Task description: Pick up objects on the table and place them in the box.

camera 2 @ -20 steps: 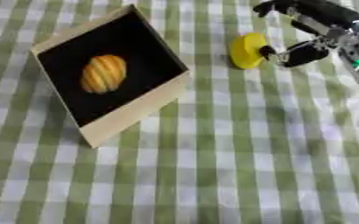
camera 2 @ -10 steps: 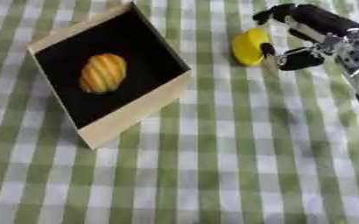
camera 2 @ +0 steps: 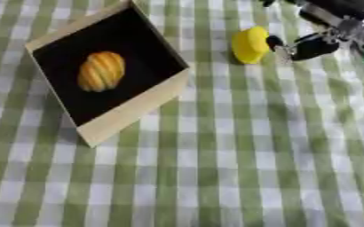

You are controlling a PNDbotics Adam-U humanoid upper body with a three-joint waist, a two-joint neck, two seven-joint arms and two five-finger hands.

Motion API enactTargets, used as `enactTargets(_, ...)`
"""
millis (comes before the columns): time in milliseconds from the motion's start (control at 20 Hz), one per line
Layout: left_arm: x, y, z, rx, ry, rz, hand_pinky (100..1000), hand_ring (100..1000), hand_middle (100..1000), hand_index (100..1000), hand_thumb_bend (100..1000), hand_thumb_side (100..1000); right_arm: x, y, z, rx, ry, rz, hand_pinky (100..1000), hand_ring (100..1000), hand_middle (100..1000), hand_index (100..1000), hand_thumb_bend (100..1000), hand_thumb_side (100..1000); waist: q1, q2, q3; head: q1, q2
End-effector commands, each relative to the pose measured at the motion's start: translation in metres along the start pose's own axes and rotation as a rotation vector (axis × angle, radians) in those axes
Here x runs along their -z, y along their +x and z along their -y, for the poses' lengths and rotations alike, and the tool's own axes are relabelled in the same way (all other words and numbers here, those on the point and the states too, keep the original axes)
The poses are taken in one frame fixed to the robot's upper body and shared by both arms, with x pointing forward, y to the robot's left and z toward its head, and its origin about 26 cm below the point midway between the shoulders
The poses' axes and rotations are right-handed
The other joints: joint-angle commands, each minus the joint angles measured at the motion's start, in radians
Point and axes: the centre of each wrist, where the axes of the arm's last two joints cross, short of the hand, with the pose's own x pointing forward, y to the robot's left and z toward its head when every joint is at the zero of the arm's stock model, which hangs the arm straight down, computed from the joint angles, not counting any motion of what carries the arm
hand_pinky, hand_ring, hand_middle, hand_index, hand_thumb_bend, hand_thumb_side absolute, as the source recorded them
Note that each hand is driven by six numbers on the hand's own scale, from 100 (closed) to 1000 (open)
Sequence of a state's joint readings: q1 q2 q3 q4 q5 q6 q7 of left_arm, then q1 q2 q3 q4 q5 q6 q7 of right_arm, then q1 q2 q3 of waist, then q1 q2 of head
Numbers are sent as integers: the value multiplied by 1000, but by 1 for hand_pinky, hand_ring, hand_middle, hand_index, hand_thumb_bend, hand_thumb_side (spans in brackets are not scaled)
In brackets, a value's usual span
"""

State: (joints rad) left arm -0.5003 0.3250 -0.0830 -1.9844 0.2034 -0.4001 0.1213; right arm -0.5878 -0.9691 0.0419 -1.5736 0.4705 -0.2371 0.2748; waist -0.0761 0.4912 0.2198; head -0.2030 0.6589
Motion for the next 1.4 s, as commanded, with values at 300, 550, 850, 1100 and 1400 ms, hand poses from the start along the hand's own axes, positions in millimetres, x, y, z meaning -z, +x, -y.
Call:
enactTargets(300,5,5,-1,1,-12,17,773,751,800,854,100,679,-3,4,18,-29,53,46,919,914,810,944,140,206,2,-40,-7,1,5)
enactTargets(550,6,5,0,-5,-15,22,773,751,799,854,100,679,2,0,9,-59,133,56,926,932,838,951,224,287,0,-33,5,-9,-4)
enactTargets(850,7,5,0,-7,-13,23,774,752,796,854,100,680,5,-3,1,-69,164,62,927,933,841,951,214,317,-4,-27,10,-12,-9)
enactTargets(1100,9,5,1,-12,-18,24,775,752,797,854,100,682,4,-7,-2,-79,139,29,925,932,839,950,243,289,-6,-18,16,-16,-20)
enactTargets(1400,9,5,2,-12,-21,27,776,753,798,854,100,685,0,-14,-10,-114,141,-22,924,940,857,956,302,310,-8,-4,28,-23,-35)
